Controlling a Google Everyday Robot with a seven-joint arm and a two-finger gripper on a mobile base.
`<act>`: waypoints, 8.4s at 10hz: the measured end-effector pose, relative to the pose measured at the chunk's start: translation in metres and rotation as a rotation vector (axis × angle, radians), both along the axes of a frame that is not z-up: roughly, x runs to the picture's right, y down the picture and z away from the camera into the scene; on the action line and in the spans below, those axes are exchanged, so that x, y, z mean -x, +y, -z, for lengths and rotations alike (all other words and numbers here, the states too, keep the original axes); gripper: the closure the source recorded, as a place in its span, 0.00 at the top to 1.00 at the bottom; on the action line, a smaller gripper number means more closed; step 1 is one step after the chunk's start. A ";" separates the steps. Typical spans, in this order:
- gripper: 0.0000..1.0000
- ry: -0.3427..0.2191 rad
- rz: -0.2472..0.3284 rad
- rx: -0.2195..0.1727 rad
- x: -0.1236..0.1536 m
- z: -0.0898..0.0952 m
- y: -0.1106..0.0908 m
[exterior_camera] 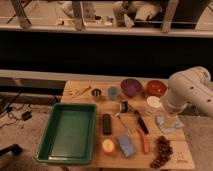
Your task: Place grapes in metal cup
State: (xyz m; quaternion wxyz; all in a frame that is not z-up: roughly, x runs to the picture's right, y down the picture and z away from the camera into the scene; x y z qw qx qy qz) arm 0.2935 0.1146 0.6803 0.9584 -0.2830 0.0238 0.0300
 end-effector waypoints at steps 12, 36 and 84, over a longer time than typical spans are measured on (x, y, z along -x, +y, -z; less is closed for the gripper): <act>0.80 0.000 0.000 0.000 0.000 0.000 0.000; 0.80 -0.067 -0.047 -0.024 -0.016 0.008 0.121; 0.00 -0.136 -0.162 0.004 -0.033 -0.046 0.204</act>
